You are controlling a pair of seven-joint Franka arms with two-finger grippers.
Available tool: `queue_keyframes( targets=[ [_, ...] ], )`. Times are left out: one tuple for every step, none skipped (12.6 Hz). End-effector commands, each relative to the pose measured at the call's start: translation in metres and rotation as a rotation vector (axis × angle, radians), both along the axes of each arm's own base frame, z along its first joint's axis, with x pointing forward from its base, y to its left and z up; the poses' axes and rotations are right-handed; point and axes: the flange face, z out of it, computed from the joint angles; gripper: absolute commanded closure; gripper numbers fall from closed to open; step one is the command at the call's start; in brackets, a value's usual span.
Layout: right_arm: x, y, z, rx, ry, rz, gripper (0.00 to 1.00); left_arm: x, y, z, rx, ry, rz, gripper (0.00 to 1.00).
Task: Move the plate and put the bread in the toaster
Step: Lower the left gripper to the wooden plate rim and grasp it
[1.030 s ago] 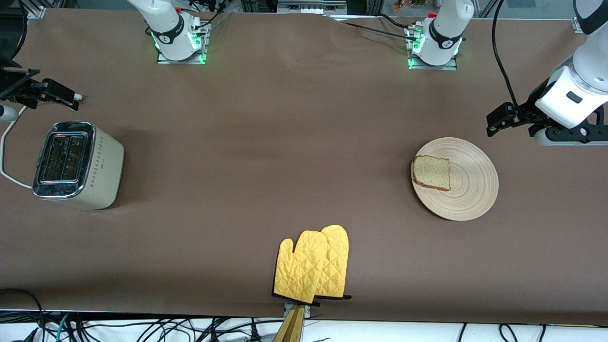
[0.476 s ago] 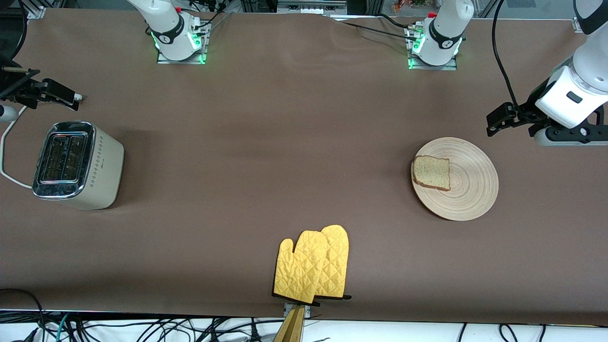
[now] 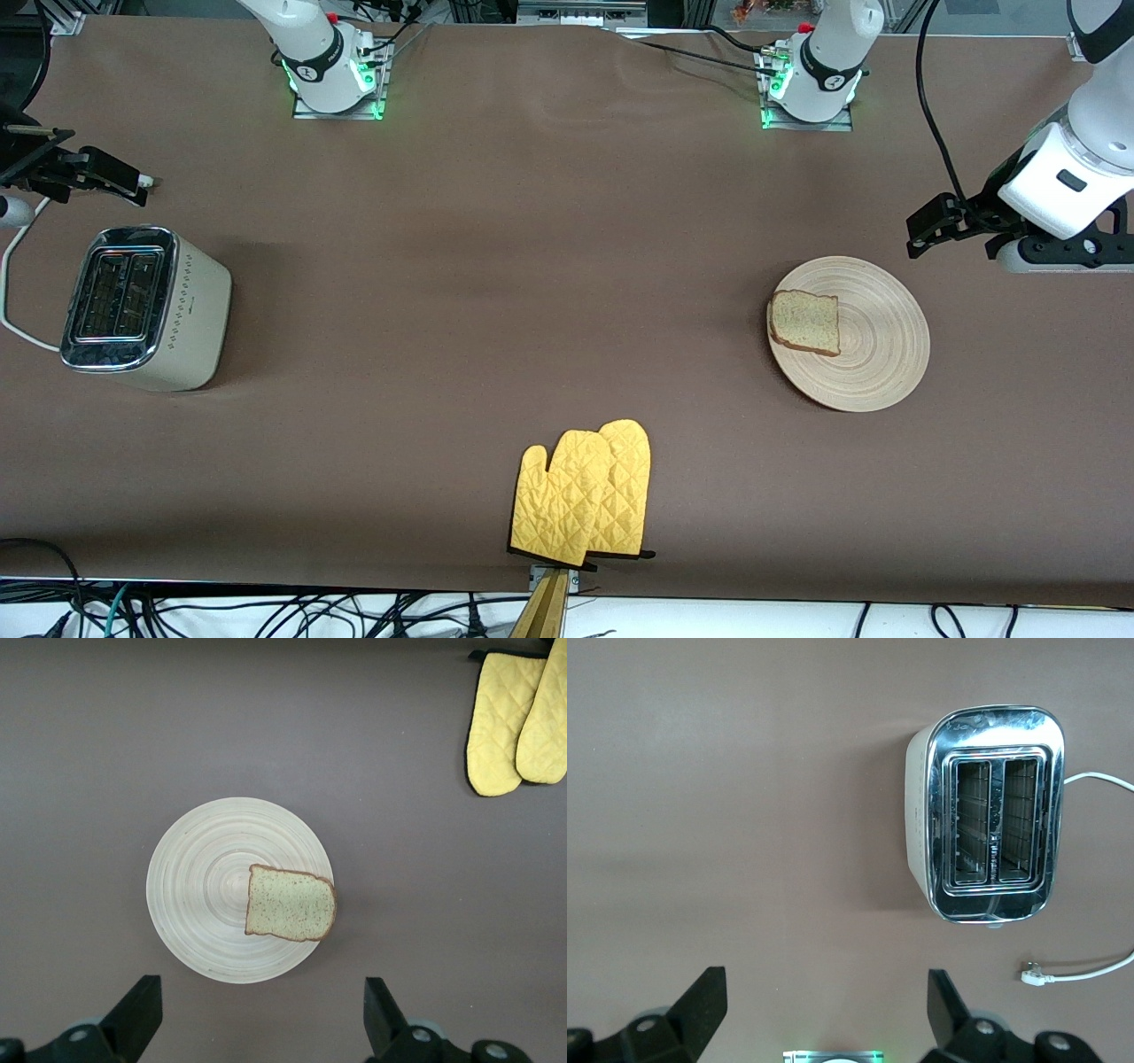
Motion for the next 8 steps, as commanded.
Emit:
queue_keyframes(
  targets=[
    [-0.005, -0.001, 0.006, -0.002, -0.001, -0.001, 0.0, 0.018, -0.011, -0.022, 0.055, 0.012, -0.019, 0.0],
    [-0.004, -0.001, 0.005, -0.002, 0.0, 0.001, 0.0, 0.016, -0.004, -0.018, 0.138, -0.003, -0.037, 0.0],
    [-0.004, -0.001, 0.006, -0.002, -0.002, 0.0, 0.0, 0.015, -0.007, -0.027, 0.158, 0.008, -0.048, 0.0],
    [-0.004, -0.001, 0.006, -0.002, -0.002, 0.0, 0.0, 0.017, -0.014, -0.047, 0.173, 0.043, -0.067, 0.0],
    [-0.004, -0.001, 0.005, -0.002, -0.001, 0.001, 0.0, 0.02, -0.007, -0.068, 0.167, 0.081, -0.065, 0.0],
    [-0.004, -0.001, 0.006, -0.002, -0.002, 0.004, 0.0, 0.023, 0.017, -0.077, 0.152, 0.098, -0.055, 0.0],
    [-0.005, 0.0, 0.006, -0.002, 0.0, 0.007, 0.0, 0.032, 0.045, -0.101, 0.109, 0.132, -0.056, 0.0],
    [-0.005, 0.0, 0.005, -0.002, 0.001, 0.007, 0.0, 0.042, 0.081, -0.127, 0.014, 0.147, -0.029, 0.0]
  ],
)
